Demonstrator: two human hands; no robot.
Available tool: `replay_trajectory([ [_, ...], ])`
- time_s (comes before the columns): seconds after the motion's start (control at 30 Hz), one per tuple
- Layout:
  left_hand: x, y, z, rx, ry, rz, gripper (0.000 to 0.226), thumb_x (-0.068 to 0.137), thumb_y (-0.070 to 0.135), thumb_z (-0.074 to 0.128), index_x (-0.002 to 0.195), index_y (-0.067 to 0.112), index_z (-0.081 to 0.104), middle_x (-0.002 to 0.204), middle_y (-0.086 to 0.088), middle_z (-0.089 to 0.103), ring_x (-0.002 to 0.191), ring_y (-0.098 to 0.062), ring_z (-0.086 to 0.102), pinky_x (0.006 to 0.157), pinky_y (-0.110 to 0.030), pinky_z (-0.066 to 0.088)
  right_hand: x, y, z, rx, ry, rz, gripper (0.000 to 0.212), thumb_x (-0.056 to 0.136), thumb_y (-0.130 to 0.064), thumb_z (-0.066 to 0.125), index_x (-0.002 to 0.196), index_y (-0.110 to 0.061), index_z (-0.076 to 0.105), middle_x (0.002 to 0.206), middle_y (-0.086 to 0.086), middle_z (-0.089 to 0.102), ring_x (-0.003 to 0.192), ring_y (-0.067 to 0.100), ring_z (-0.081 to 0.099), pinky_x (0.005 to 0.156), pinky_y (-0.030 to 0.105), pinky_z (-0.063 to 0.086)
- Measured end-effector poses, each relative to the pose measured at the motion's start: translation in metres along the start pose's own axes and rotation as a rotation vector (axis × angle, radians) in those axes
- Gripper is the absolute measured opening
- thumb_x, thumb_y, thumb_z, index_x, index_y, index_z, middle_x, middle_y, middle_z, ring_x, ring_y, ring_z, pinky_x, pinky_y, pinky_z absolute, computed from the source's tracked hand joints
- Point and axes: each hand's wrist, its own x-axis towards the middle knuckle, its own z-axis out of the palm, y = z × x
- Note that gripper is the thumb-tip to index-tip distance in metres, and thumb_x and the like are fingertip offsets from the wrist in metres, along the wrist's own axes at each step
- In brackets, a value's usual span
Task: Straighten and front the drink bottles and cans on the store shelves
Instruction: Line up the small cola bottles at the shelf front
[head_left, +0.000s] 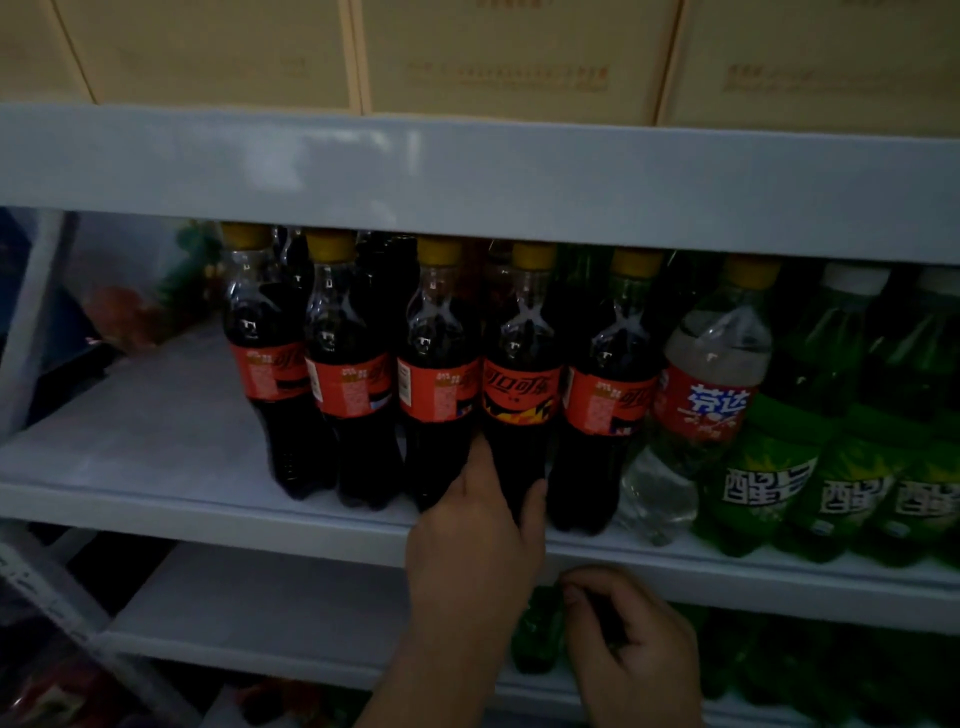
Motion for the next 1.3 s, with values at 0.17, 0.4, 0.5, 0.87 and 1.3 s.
replay_trajectory([
  [0.17, -0.003, -0.005, -0.005, -0.079, 0.109, 0.057, 0.049, 0.081, 0.04, 0.065, 0.116, 0.006, 0.066, 0.081, -0.008, 0.072, 0.066, -0.023, 0.067, 0.055, -0.026, 0.05, -0.002, -0.003, -0.004, -0.007, -0.013, -0.05, 0.014, 0.07, -0.01, 0.066, 0.073, -0.023, 0.07, 0.076, -0.02, 0.064, 0.072, -0.007, 0.06, 0.067, 0.008, 0.044],
  [0.4, -0.003, -0.036, -0.004, -0.086, 0.484, -0.022, 0.048, 0.08, 0.051, 0.066, 0.108, 0.013, 0.059, 0.101, -0.002, 0.061, 0.085, -0.017, 0.061, 0.068, -0.015, 0.04, -0.003, -0.003, -0.007, -0.021, -0.049, -0.036, 0.015, 0.066, -0.008, 0.066, 0.071, -0.022, 0.07, 0.075, -0.019, 0.064, 0.072, -0.01, 0.057, 0.068, 0.002, 0.04],
  [0.5, 0.004, -0.03, -0.003, -0.09, 0.462, -0.103, 0.063, 0.072, 0.054, 0.071, 0.116, 0.015, 0.049, 0.103, -0.005, 0.06, 0.09, -0.022, 0.063, 0.063, -0.027, 0.048, -0.008, -0.004, -0.005, -0.016, -0.068, -0.04, 0.014, 0.066, -0.008, 0.068, 0.071, -0.021, 0.071, 0.072, -0.02, 0.064, 0.071, -0.01, 0.058, 0.067, 0.002, 0.04],
  [0.87, 0.007, -0.032, -0.01, -0.166, 0.276, -0.231, 0.058, 0.082, 0.033, 0.07, 0.132, 0.013, 0.047, 0.11, -0.006, 0.067, 0.092, -0.026, 0.065, 0.069, -0.028, 0.041, -0.014, 0.004, -0.008, 0.003, -0.107, -0.021, 0.015, 0.063, -0.013, 0.069, 0.068, -0.026, 0.071, 0.073, -0.02, 0.064, 0.065, -0.007, 0.058, 0.064, 0.003, 0.041],
  [1.3, 0.01, -0.024, -0.014, 0.035, 0.23, -0.261, 0.067, 0.068, 0.044, 0.079, 0.121, 0.009, 0.059, 0.105, -0.009, 0.067, 0.091, -0.029, 0.064, 0.064, -0.034, 0.048, 0.026, -0.013, 0.007, 0.02, -0.138, -0.024, 0.008, 0.079, -0.02, 0.062, 0.083, -0.026, 0.067, 0.075, -0.018, 0.06, 0.069, -0.004, 0.056, 0.059, 0.003, 0.036],
])
